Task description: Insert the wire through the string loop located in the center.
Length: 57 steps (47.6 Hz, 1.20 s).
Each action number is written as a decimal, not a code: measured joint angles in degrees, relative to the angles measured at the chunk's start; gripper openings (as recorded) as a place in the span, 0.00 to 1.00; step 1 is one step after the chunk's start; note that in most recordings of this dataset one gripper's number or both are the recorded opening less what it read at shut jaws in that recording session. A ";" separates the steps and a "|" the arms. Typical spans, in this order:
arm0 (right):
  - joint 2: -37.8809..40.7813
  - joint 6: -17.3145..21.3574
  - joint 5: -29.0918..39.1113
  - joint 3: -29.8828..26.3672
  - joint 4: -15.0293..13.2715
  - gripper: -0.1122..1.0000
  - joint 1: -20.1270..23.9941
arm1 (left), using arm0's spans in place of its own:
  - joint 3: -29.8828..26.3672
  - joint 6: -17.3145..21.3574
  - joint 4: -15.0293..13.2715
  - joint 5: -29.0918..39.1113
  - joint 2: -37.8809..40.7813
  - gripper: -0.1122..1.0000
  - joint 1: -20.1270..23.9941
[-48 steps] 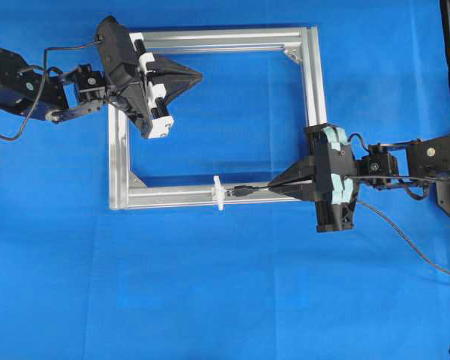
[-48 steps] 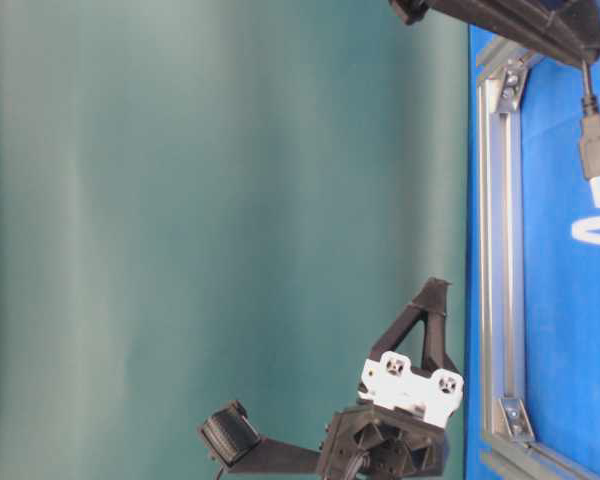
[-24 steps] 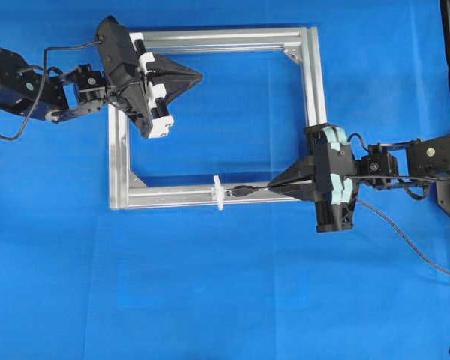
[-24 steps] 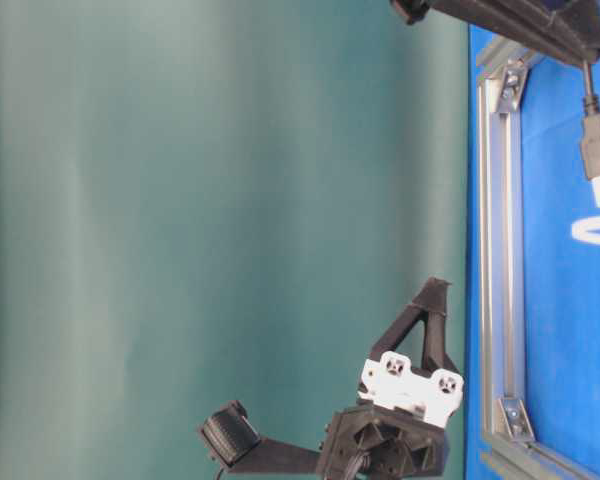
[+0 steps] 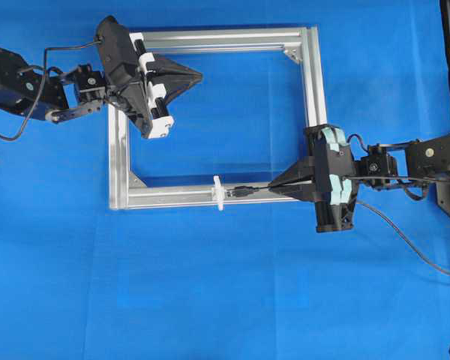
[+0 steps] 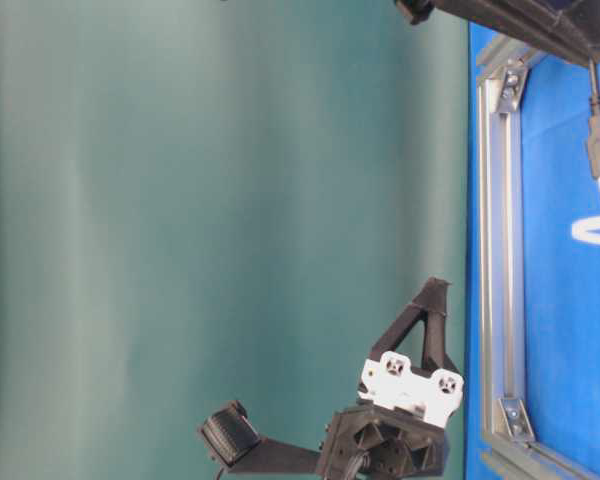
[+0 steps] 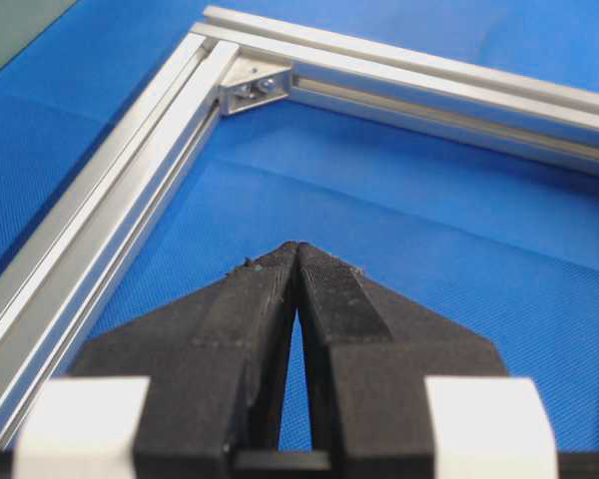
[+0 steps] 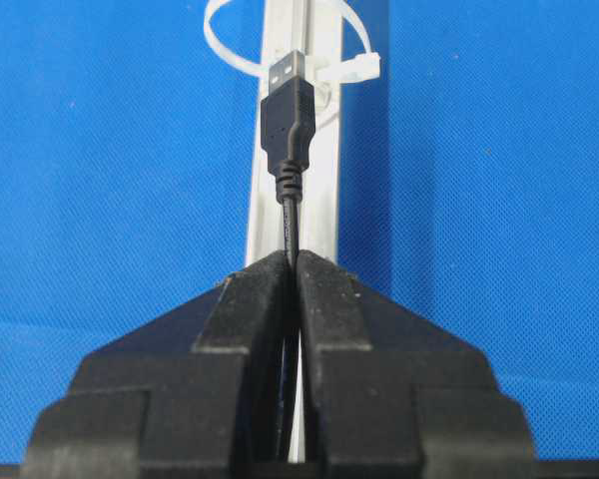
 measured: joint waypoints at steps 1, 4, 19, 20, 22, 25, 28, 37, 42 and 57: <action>0.00 0.00 0.09 0.00 0.00 0.08 0.09 | 0.09 -0.09 0.00 0.00 0.00 0.10 0.00; 0.00 0.00 0.00 0.00 0.00 0.08 0.00 | 0.00 0.00 0.00 0.00 0.00 0.10 -0.09; 0.97 0.00 0.00 -0.70 0.00 0.08 0.00 | 0.09 0.00 0.00 0.00 0.00 0.10 -0.09; 1.14 0.00 0.00 -0.88 0.00 0.08 0.09 | 0.00 0.00 0.00 0.00 0.00 0.10 -0.09; 1.67 0.00 -0.09 -1.41 0.00 0.08 0.00 | 0.09 0.00 0.00 0.00 0.00 0.10 0.00; 2.46 0.00 -0.18 -2.29 0.00 0.08 0.00 | 0.00 -0.09 0.00 0.00 0.00 0.10 -0.09; 3.43 0.00 -0.35 -3.34 0.00 0.08 0.00 | 0.00 0.09 0.00 0.00 0.00 0.10 -0.09; 6.68 0.00 -0.62 -6.68 0.00 0.08 0.00 | 0.00 0.18 0.00 0.00 0.00 0.10 -0.09; 8.26 0.00 -0.62 -8.70 0.00 0.08 0.00 | 0.00 0.18 0.00 0.00 0.00 0.10 -0.09; 11.87 -0.18 -0.62 -13.71 -0.09 0.08 0.00 | 0.09 0.18 0.00 0.00 0.00 0.10 -0.09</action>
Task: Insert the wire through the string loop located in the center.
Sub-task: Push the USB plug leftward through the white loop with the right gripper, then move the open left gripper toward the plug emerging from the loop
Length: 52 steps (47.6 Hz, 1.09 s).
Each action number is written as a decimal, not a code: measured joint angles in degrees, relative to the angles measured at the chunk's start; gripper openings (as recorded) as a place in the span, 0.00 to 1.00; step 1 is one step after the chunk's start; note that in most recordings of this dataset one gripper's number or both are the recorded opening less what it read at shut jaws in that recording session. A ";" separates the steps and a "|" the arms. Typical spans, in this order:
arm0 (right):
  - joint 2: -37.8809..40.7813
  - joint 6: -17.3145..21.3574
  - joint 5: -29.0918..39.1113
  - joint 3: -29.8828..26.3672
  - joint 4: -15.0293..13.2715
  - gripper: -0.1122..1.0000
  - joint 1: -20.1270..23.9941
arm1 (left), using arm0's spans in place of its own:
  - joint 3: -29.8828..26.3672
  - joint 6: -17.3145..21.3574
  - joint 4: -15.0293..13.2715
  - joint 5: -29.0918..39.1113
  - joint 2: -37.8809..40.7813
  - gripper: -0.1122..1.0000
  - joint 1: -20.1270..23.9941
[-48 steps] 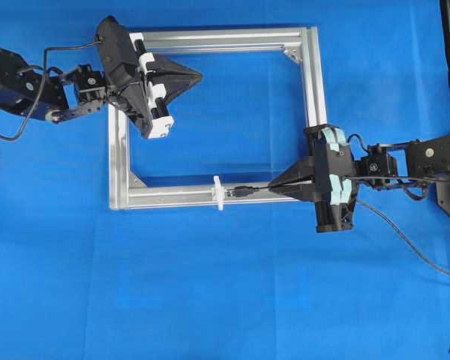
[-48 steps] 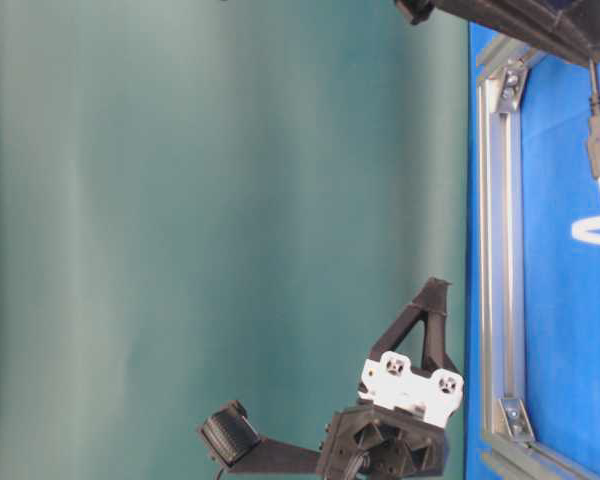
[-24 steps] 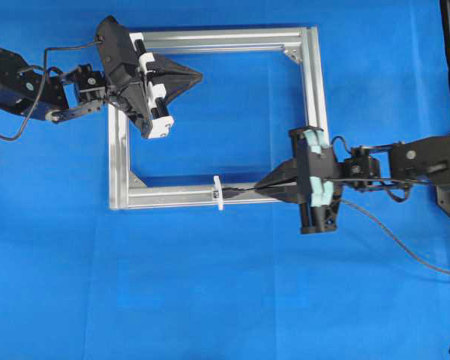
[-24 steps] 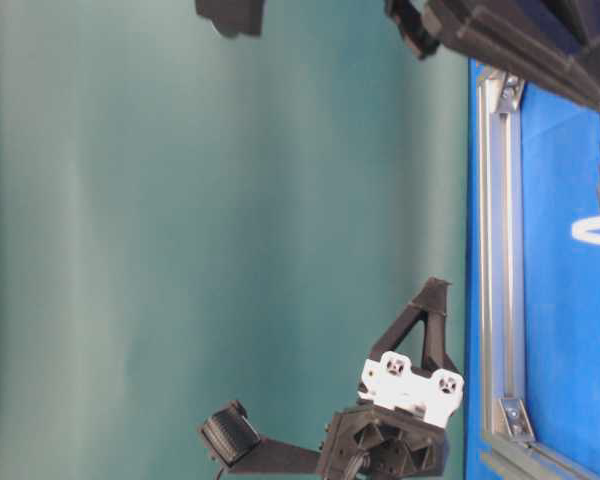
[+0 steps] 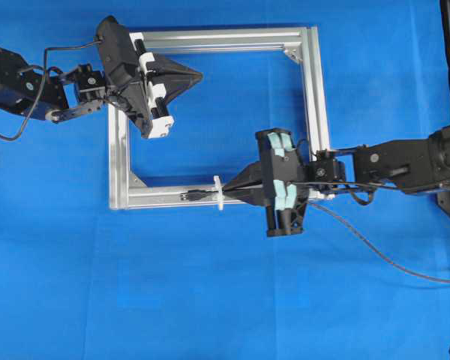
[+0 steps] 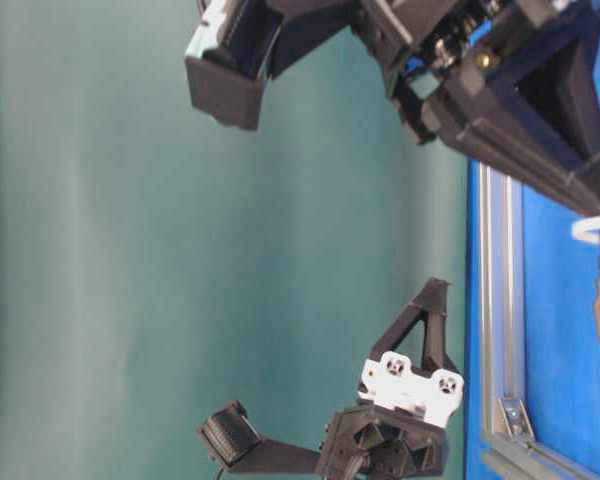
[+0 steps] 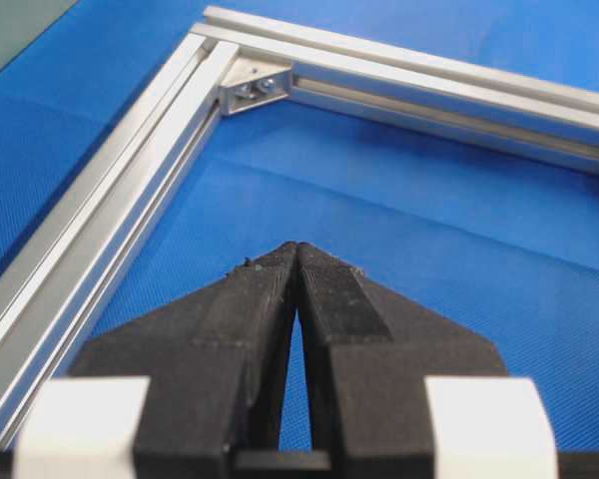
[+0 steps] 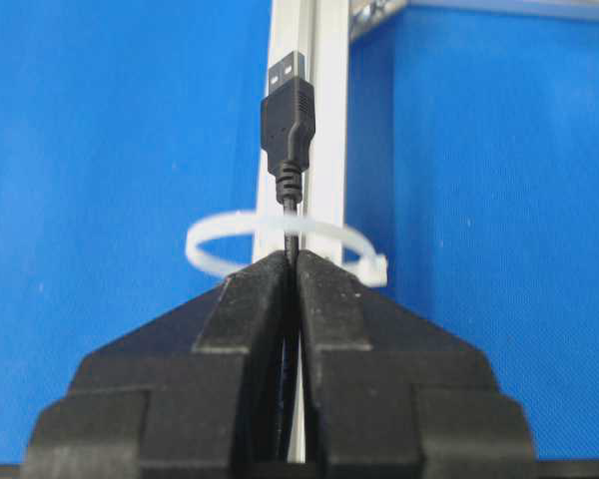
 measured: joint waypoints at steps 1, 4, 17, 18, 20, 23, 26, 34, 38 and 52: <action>0.09 0.00 0.00 -0.09 0.00 0.08 0.00 | -0.09 0.00 -0.09 0.00 0.00 0.10 0.00; 0.44 -0.09 0.00 -0.35 0.00 0.08 0.00 | -0.09 0.00 0.00 0.00 0.00 0.10 0.00; 0.53 0.00 0.00 -0.44 0.00 0.08 0.00 | 0.00 -0.09 0.00 0.00 0.00 0.10 0.09; 0.44 0.00 0.00 -0.44 0.00 0.08 0.00 | 0.00 -0.18 0.00 0.00 0.00 0.10 0.09; 0.44 0.00 0.00 -0.53 0.00 0.08 0.09 | 0.00 -0.35 0.00 0.09 0.00 0.10 0.00; 0.53 0.00 0.00 -0.44 0.00 0.08 0.00 | 0.00 -0.44 0.00 0.00 0.00 0.10 0.00; 0.44 0.00 0.00 -0.53 0.00 0.08 0.00 | -0.09 -0.70 0.00 0.00 0.00 0.10 0.00; 0.44 0.00 0.00 -0.44 -0.09 0.08 0.00 | 0.00 -1.41 0.00 0.00 0.00 0.10 -1.14; 0.44 -0.09 0.00 -0.53 0.00 0.08 0.00 | 0.09 -1.76 0.00 0.00 0.00 0.10 -2.99; 0.53 -0.09 0.00 -0.53 -0.09 0.08 0.00 | 1.58 -4.04 0.00 0.18 -0.79 0.10 -11.34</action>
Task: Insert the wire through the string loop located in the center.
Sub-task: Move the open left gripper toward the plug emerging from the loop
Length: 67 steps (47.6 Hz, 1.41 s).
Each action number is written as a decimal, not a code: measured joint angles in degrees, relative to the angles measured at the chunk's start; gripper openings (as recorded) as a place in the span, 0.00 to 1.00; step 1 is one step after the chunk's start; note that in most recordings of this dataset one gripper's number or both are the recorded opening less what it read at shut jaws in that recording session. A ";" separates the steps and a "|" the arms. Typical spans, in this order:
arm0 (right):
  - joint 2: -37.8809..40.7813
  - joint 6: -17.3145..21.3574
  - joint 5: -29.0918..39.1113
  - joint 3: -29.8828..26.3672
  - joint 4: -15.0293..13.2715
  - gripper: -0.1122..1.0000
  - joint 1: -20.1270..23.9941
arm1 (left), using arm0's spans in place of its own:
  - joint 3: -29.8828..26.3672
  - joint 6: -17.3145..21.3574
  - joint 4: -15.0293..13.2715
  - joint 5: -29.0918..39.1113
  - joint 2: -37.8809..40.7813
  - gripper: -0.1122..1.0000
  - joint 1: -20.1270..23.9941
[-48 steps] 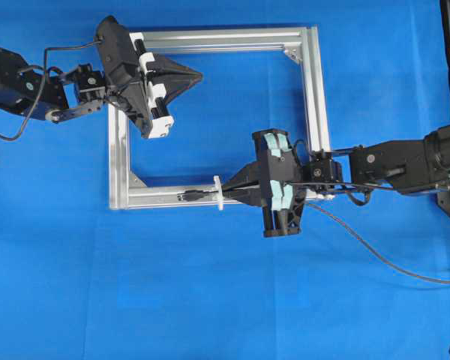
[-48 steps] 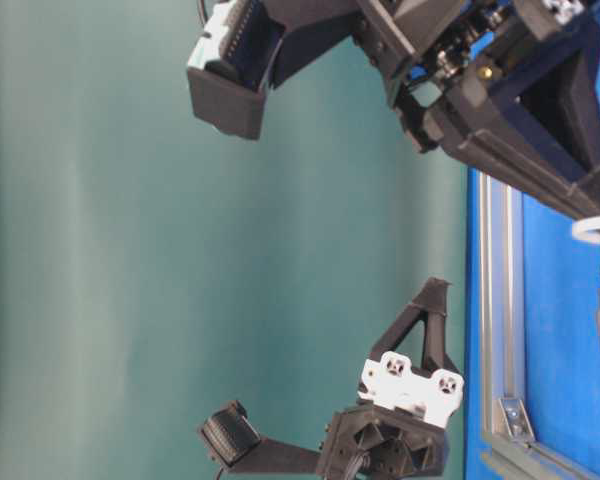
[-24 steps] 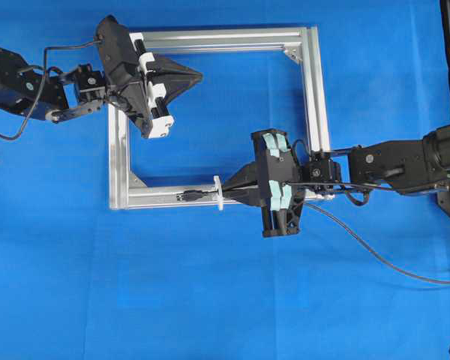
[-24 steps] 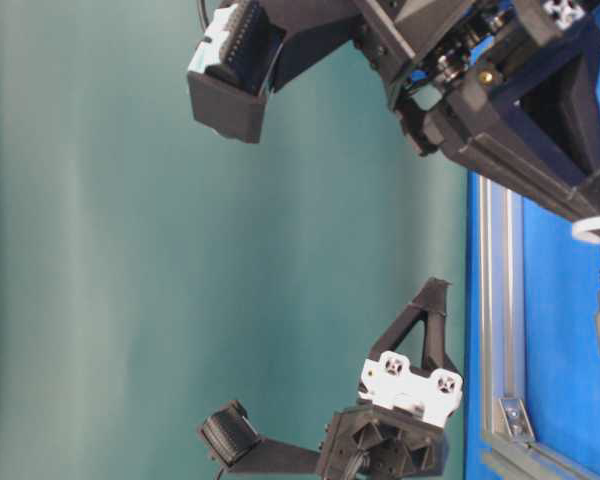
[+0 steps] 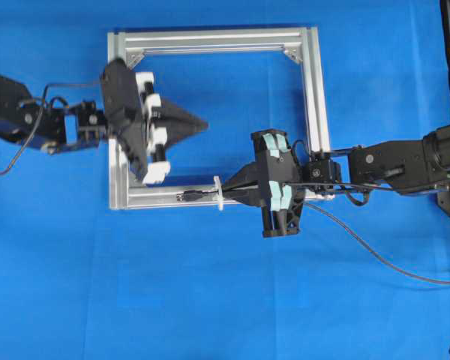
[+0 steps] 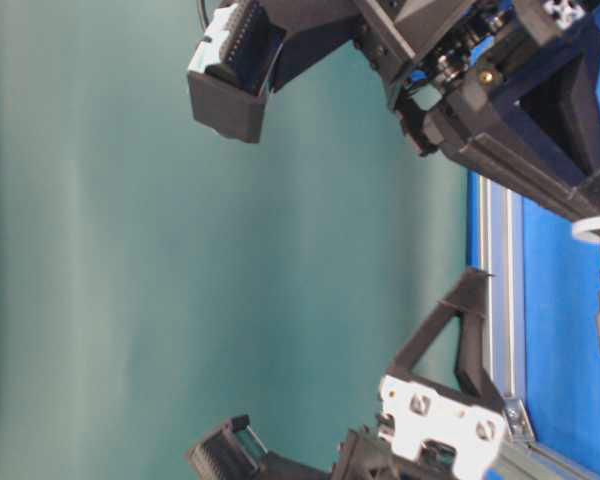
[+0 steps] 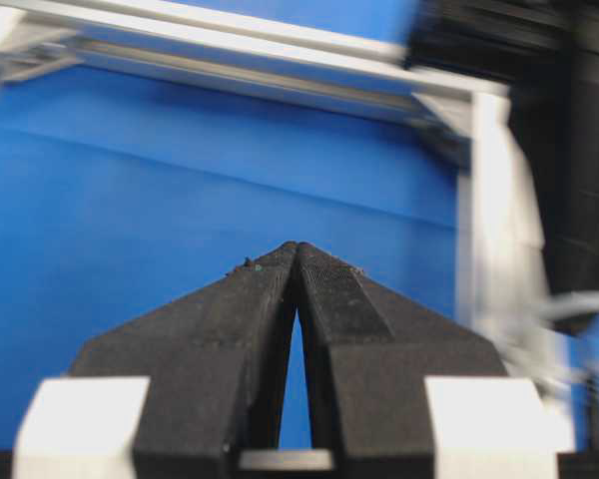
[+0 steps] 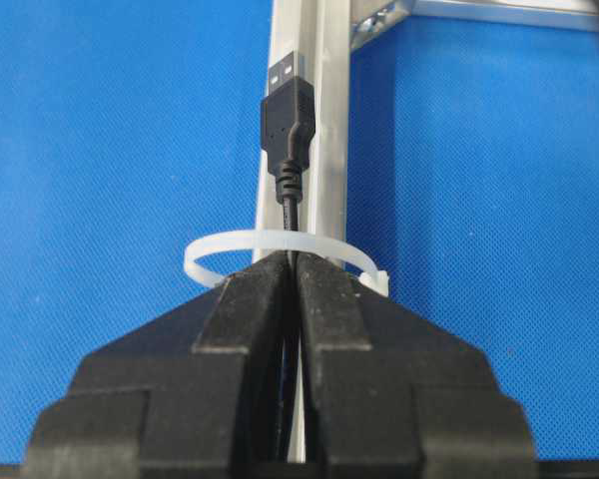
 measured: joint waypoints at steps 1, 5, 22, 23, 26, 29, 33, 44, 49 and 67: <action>-0.09 0.00 0.00 0.00 0.00 0.08 0.00 | 0.18 -0.35 0.00 -0.09 -0.09 0.10 -0.53; -0.09 0.00 0.00 0.00 0.00 0.08 0.09 | 1.14 -2.02 0.00 0.00 -0.62 0.10 -3.16; -0.09 -0.18 0.00 0.00 -0.09 0.08 0.00 | 2.46 -3.08 0.00 0.00 -2.11 0.10 -10.55; -0.09 -0.18 0.00 0.00 -0.09 0.08 0.00 | 2.37 -3.08 0.00 0.00 -2.11 0.10 -10.46; -0.09 -0.26 0.00 0.09 -0.18 0.08 0.00 | 2.46 -3.08 0.00 0.00 -2.11 0.10 -10.46; -0.09 -0.18 0.00 0.09 -0.18 0.08 0.09 | 2.46 -2.99 0.00 0.00 -2.11 0.10 -10.46; -0.09 -0.18 0.00 0.00 -0.26 0.08 0.00 | 2.46 -2.99 0.00 0.00 -2.11 0.10 -10.46; -0.09 -0.18 0.00 0.00 -0.26 0.08 0.00 | 2.55 -2.37 0.00 0.00 -2.11 0.10 -10.46; -0.09 -0.18 0.00 0.00 -0.26 0.08 0.00 | 2.55 -2.29 0.00 -0.09 -2.11 0.12 -10.81; -0.09 -0.18 0.00 0.00 -0.26 0.08 0.00 | 2.55 -2.99 0.00 0.09 -2.11 0.92 -10.99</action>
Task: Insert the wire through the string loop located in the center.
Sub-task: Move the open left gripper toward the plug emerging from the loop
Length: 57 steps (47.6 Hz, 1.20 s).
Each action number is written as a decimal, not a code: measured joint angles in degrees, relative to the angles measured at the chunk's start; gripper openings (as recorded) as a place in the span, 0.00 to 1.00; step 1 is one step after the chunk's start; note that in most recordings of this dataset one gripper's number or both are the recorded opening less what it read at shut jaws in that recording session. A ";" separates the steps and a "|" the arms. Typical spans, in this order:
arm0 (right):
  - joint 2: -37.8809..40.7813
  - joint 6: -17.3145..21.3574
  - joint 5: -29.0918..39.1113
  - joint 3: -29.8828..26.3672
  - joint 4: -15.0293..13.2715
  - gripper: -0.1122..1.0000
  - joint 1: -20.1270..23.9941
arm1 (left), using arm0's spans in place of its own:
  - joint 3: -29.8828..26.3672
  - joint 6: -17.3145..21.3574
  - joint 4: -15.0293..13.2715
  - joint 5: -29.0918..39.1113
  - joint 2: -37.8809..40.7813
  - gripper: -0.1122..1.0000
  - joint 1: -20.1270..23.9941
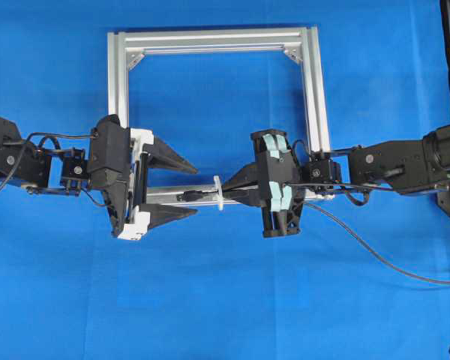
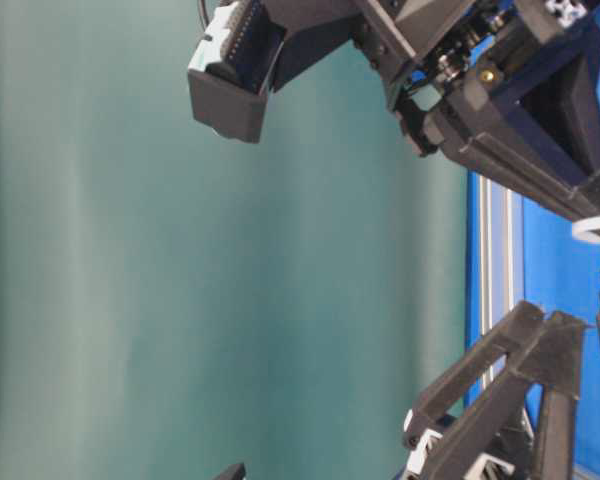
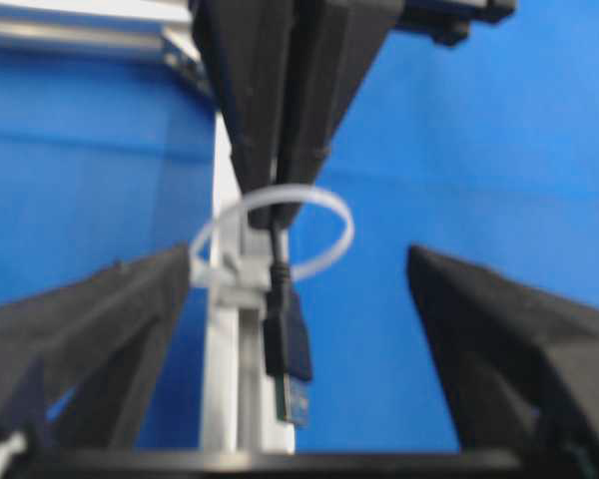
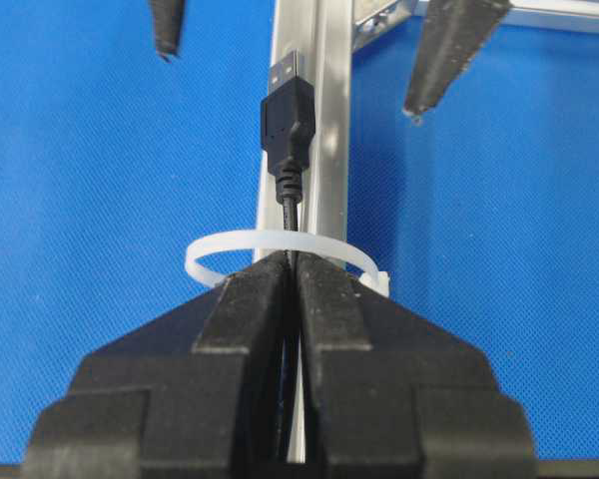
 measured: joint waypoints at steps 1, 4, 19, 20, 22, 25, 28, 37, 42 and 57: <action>0.00 0.00 0.00 0.00 0.00 0.08 0.09 | 0.00 0.00 0.00 0.00 0.00 0.93 0.00; 0.00 0.00 0.00 0.00 0.00 0.08 0.00 | 0.00 0.00 0.00 0.09 0.00 0.93 0.00; 0.00 0.00 0.00 0.00 0.09 0.08 0.00 | 0.00 0.00 0.00 1.14 0.00 0.92 -0.09; 0.00 0.00 0.00 0.00 0.00 0.08 0.00 | 0.00 0.00 0.00 1.14 0.00 0.92 -0.09; 0.00 0.00 0.00 0.00 0.00 0.08 0.00 | 0.00 0.00 0.00 1.14 0.00 0.91 0.00; 0.00 0.00 0.00 0.00 0.00 0.08 0.00 | -0.09 0.00 0.00 1.14 0.00 0.91 -0.09; 0.00 0.00 0.00 0.00 0.00 0.08 0.00 | -0.09 0.00 0.00 1.23 0.18 0.91 -0.09; 0.00 0.00 0.00 0.00 0.00 0.08 0.00 | -0.18 0.00 0.00 2.29 2.11 0.91 -0.09; 0.00 0.00 0.00 0.00 0.00 0.08 0.00 | -0.18 0.00 0.00 2.46 3.16 0.91 -0.09; 0.00 0.00 0.00 0.00 0.00 0.08 0.00 | -0.26 0.00 0.00 2.55 3.43 0.91 -0.09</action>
